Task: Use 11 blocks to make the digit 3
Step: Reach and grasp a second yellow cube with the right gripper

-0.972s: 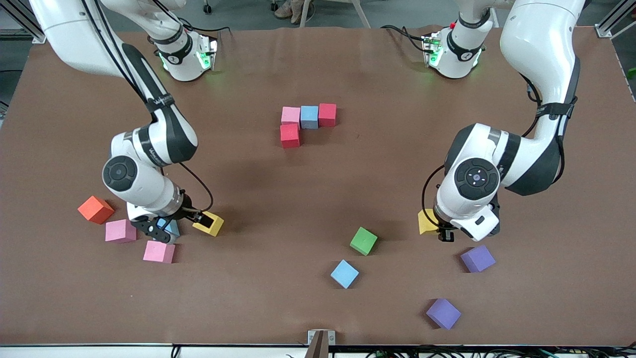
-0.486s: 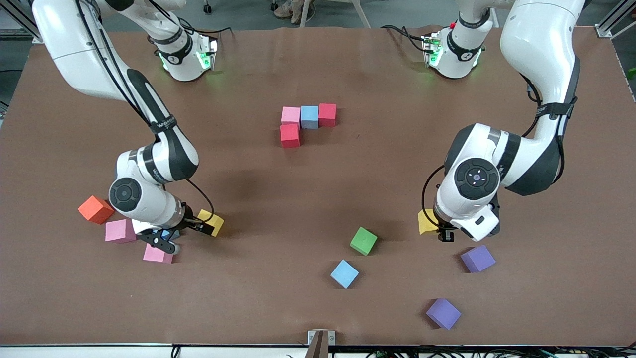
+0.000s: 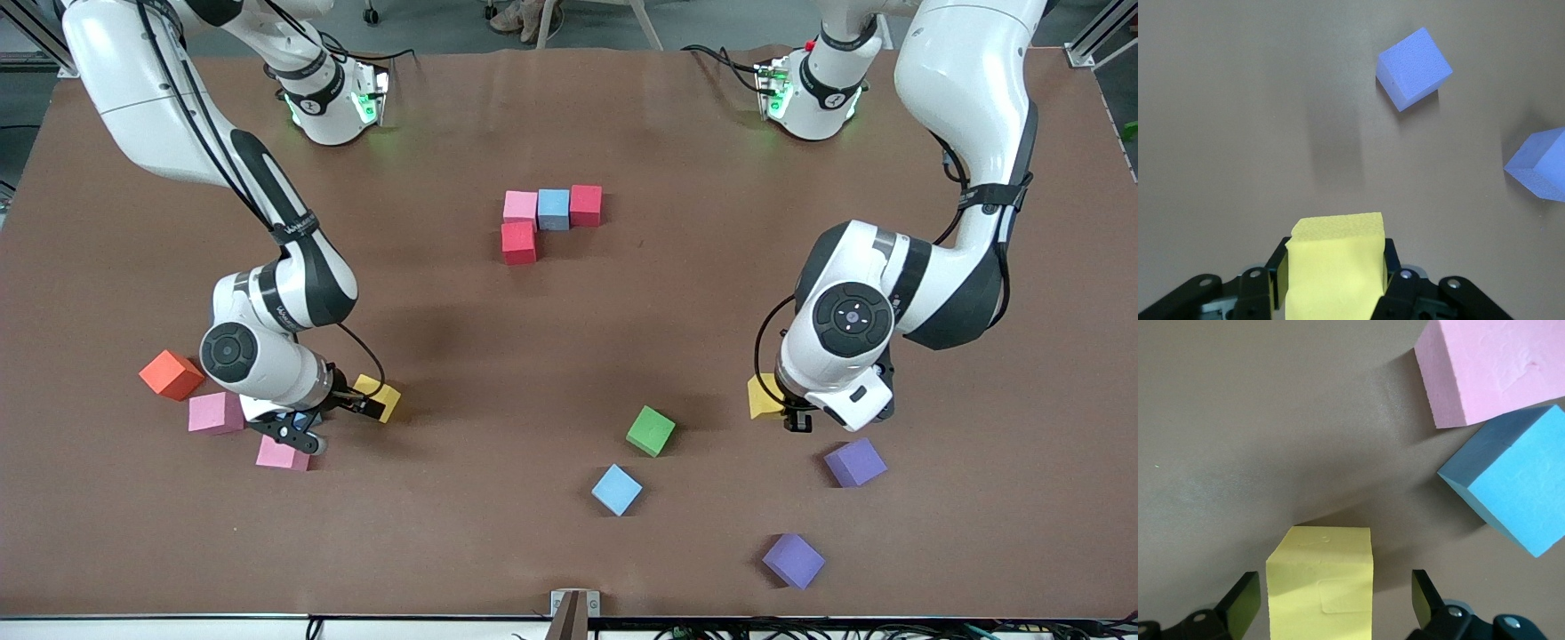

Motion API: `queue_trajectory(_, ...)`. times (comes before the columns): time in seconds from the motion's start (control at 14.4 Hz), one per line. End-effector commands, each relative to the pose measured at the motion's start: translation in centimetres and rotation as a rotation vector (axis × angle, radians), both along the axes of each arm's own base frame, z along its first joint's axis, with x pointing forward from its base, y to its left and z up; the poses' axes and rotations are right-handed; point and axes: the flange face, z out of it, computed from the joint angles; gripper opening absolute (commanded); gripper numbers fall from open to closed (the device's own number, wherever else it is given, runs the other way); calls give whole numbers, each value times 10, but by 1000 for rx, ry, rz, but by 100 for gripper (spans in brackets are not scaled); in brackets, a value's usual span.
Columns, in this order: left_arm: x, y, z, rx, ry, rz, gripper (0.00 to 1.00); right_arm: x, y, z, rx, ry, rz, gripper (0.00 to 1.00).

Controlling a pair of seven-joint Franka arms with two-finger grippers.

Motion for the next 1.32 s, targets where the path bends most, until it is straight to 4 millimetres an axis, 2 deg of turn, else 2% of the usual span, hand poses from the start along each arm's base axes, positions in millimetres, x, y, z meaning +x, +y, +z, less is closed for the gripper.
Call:
queue_trajectory(0.0, -2, 0, 7, 15, -18, 7, 22, 3, 10, -7, 1, 4, 28, 100)
queue_trajectory(0.28, -2, -1, 7, 14, -19, 7, 22, 2, 10, -12, -2, 11, 36, 100)
queue_trajectory(0.35, -2, -1, 4, 15, -16, 7, 22, 1, 10, -18, -3, 20, 37, 96)
queue_trajectory(0.49, -2, -1, 4, 15, -16, 7, 22, 0, 10, -25, -4, 28, 43, 75)
queue_trajectory(0.56, -2, -2, 5, 14, -17, 5, 22, -1, 10, -29, -3, 35, 40, 60)
queue_trajectory(0.76, -2, -5, 3, 7, -24, 1, 22, -3, 15, -29, -3, 38, 44, 41)
queue_trajectory(0.9, -2, -5, 3, 8, -25, 0, 22, -4, 21, -27, -2, 41, 45, 40)
queue_trajectory(1.04, -2, -4, 5, 8, -27, 2, 22, -11, 46, -20, 2, 36, 92, 40)
queue_trajectory(1.11, -2, -5, 3, 8, -25, 0, 22, -19, 71, -11, -2, 37, 135, 40)
queue_trajectory(1.18, -2, -5, 3, 7, -25, 2, 22, -26, 97, 6, -4, 24, 169, 40)
queue_trajectory(1.25, -2, -5, 3, 8, -25, 2, 22, -39, 129, 13, -1, 19, 207, 40)
